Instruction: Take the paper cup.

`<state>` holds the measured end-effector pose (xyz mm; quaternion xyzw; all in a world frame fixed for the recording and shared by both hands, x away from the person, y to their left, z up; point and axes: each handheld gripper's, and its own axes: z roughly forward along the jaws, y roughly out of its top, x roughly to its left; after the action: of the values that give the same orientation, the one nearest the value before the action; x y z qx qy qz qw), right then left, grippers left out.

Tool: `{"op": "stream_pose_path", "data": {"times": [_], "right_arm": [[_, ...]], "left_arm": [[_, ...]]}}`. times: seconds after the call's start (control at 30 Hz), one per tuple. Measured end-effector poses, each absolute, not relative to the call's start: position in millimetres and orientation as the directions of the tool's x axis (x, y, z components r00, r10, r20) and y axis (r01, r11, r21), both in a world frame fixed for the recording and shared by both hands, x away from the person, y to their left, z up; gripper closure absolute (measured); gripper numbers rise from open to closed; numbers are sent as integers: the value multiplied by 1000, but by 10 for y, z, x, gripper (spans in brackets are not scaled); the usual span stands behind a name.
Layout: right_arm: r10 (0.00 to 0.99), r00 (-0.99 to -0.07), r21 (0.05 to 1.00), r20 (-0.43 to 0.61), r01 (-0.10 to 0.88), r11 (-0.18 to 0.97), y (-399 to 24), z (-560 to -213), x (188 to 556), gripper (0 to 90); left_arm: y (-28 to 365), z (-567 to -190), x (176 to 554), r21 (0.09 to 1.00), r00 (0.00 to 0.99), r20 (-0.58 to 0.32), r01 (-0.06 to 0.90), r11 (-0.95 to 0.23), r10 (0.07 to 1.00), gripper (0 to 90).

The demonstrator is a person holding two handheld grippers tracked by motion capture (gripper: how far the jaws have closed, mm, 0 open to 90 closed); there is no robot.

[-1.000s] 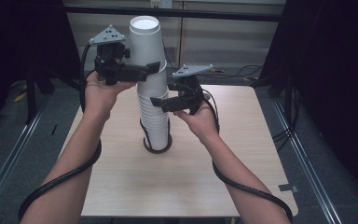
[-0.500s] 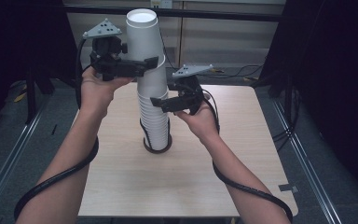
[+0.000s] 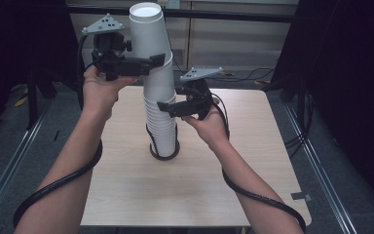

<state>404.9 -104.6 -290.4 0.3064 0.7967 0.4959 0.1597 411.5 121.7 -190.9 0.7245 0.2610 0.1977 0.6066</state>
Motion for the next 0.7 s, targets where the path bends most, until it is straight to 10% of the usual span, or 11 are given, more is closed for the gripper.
{"op": "stream_pose_path", "data": {"times": [0.7], "right_arm": [[645, -763, 886, 44, 328, 328, -1051, -2908, 4048, 178]], "left_arm": [[1490, -1897, 4015, 978, 783, -49, 165, -130, 620, 166]]}}
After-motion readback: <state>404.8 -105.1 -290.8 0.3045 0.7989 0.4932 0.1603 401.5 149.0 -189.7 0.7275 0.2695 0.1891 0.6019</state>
